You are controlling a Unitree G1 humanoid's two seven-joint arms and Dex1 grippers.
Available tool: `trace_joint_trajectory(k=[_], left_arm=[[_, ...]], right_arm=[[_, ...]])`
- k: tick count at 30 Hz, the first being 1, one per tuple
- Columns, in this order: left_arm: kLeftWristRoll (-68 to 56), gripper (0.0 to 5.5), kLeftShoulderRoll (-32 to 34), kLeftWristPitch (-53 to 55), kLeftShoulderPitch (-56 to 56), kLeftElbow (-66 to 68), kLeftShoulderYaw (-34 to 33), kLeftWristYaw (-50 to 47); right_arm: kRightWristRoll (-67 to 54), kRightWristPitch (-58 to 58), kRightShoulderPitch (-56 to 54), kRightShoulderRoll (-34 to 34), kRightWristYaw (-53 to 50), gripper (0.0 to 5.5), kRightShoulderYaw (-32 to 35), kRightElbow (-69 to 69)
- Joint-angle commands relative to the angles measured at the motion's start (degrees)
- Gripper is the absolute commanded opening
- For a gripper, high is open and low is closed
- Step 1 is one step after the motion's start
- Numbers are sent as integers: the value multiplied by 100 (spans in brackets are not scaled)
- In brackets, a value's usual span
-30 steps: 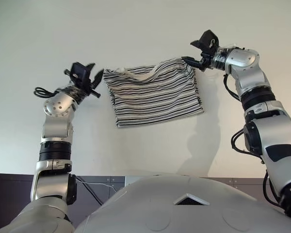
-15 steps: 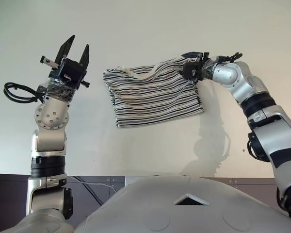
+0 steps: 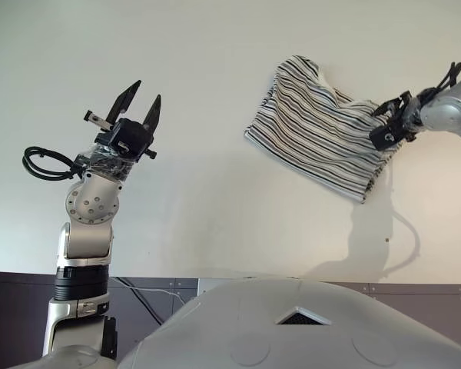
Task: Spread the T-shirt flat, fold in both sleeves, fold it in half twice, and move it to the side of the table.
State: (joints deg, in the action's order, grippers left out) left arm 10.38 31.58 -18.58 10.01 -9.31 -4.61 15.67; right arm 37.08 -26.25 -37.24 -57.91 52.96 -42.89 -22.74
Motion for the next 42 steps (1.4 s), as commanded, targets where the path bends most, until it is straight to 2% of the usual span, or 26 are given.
trace_joint_trajectory(k=[1,6,9,14,19,25,28,33,37,42], left_arm=[[423,162,245,65,154,-358,258,332],[496,162,328,-31,123,-534,233,419],[517,162,457,-171,156,-671,300,605],[805,162,773,-750,356,-545,664,937],[1338,162,1140,-1787,332,-52,1348,1213],[1438,162,447,-2256,-1358,913,2494,1651],[1511,162,210,-2538,-1934,1510,2966,1854],[1348,162,-264,-2766,-2493,1915,3341,1881],[1755,162,-588,-2722,-3128,3010,3608,1811],[2244,162,-701,-2774,-3190,3931,3935,1590]], right_arm=[[-2719,1558,2075,-502,1976,284,-544,4181],[-2811,2293,2099,299,2059,284,-609,4989],[-2660,2636,2332,522,2094,284,-577,5415],[-2493,2590,2808,232,1807,284,-22,5500],[-2446,1907,3619,-403,1206,284,824,5325],[-3026,1754,3971,-534,1142,284,1617,5524],[-3543,1739,4480,-770,1146,284,2148,5775],[-3847,1615,5214,-954,1078,284,2653,6051],[-4088,1574,5557,-889,911,284,3245,6331],[-4340,1522,5818,-807,834,284,3854,6603]])
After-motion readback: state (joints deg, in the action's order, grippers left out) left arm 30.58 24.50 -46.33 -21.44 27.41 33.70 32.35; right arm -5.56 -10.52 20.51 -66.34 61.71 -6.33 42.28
